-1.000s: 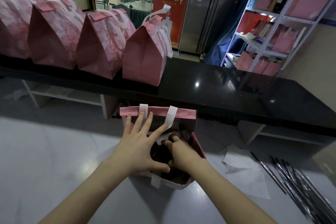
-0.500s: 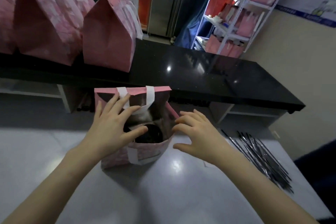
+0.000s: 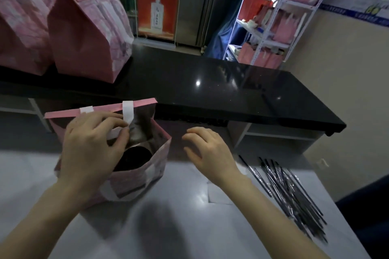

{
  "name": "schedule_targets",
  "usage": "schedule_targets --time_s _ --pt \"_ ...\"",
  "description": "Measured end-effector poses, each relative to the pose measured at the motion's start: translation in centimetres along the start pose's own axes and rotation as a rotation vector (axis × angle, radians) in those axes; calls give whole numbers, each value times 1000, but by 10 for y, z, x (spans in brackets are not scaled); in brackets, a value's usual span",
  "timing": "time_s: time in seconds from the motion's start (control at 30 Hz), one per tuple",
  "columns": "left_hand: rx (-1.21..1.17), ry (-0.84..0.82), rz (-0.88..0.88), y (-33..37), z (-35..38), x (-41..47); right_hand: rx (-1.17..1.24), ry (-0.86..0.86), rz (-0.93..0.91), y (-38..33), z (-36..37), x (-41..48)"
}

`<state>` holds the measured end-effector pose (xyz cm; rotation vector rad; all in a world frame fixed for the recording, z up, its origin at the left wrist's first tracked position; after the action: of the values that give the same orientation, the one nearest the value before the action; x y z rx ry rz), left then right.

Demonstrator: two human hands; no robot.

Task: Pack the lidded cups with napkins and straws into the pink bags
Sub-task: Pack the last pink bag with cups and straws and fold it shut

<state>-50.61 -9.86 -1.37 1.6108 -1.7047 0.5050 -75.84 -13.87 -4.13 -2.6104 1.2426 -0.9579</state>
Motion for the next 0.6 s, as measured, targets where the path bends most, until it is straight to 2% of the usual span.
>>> schedule_targets --time_s 0.07,0.17,0.23,0.3,0.43,0.5,0.6 --pt "-69 44 41 37 2 -5 -2 -95 156 42 -10 -20" --pt "-184 -36 238 100 26 -19 -50 -360 409 102 -11 -54" --pt "-229 -179 388 135 57 -34 -65 -467 485 131 -6 -74" --pt "-245 -394 434 160 98 -51 -54 -523 534 153 0 -87" --pt "-176 -817 210 180 178 -79 -10 -552 582 182 17 -107" --pt "-186 -931 73 183 207 -87 -28 -514 585 191 24 -116" --pt "-224 -991 -83 186 235 -96 -64 -486 593 200 29 -130"
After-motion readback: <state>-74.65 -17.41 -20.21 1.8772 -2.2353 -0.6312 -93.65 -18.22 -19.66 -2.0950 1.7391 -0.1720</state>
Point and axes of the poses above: each hand's wrist, its own x-axis towards the middle knuckle, its own z-axis out of the palm, y = z × x, the point moved 2 cm from there along x, towards the middle knuckle, and after that the axes turned 12 degrees about x, right-handed, at the moved point
